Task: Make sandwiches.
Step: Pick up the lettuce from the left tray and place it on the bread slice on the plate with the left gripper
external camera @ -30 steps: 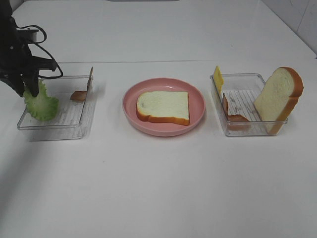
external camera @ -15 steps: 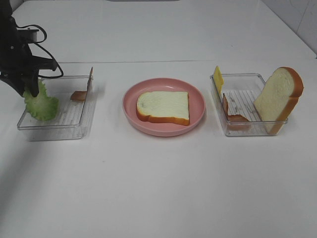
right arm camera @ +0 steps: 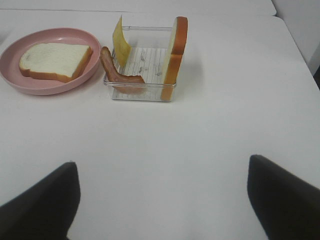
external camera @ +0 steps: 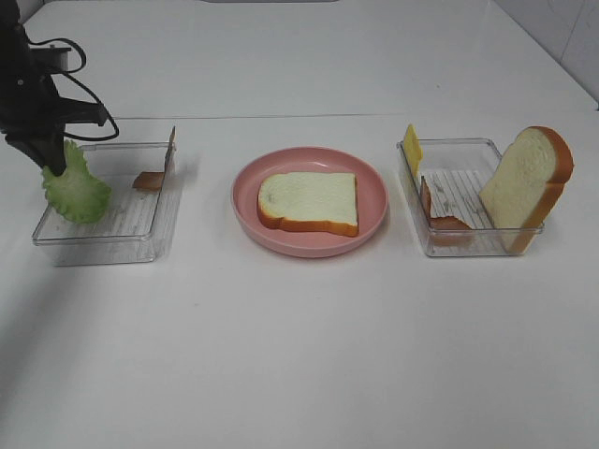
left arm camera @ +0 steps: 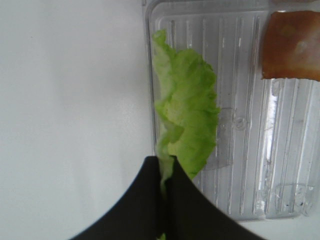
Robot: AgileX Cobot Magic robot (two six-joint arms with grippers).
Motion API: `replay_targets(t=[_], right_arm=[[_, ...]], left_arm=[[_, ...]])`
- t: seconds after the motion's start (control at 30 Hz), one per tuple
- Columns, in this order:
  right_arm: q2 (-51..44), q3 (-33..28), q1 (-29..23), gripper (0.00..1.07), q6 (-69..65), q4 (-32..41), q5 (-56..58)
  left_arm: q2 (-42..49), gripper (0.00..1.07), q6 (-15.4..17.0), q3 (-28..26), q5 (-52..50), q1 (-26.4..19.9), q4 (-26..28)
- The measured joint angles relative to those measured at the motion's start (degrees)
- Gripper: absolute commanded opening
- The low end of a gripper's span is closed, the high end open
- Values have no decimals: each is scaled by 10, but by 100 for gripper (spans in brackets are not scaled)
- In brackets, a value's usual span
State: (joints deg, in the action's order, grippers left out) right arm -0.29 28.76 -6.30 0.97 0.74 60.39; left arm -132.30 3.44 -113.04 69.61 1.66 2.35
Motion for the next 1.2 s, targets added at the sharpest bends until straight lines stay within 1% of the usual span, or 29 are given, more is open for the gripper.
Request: replay_targets(t=[0.23,0.47,0.5,0.53,0.6,0.63,0.77,0.83,0.87,0.9,0.93,0.97,1.03,1.07,1.1,1.13,1.17,1.2], right_arm=[[0,0,0,82,0,0,0],[0,0,0,82,0,0,0],[0,0,0,82,0,0,0],[0,0,0,82,0,0,0],[0,0,0,82,0,0,0],[0,0,0,82,0,0,0],[0,0,0,82,0,0,0],[0,0,0,82,0,0,0],[0,0,0,82,0,0,0],[0,0,0,82,0,0,0],[0,0,0,82,0,0,0],[0,0,0,82,0,0,0],[0,0,0,82,0,0,0],[0,0,0,82,0,0,0],[0,0,0,82,0,0,0],[0,0,0,82,0,0,0],[0,0,0,82,0,0,0],[0,0,0,82,0,0,0]], left_arm=[[44,0,0,0,0,0,0],[122,0,0,0,1,0,7],[122,0,0,0,1,0,7],[142,0,0,0,1,0,18],[153,0,0,0,1,1,23],[172,0,0,-2,2,3,38],[189,0,0,-16,3,14,53],[197,0,0,-47,3,38,72],[197,0,0,-47,3,38,72],[198,0,0,-68,3,57,93],[198,0,0,-68,3,57,93],[198,0,-2,-84,2,81,115],[198,0,-2,-88,-2,91,123],[198,0,-2,-91,-19,112,140],[197,0,-2,-91,-28,124,148],[197,0,-2,-91,-28,124,148],[189,0,-2,-91,-41,145,164],[182,0,-2,-92,-47,155,173]])
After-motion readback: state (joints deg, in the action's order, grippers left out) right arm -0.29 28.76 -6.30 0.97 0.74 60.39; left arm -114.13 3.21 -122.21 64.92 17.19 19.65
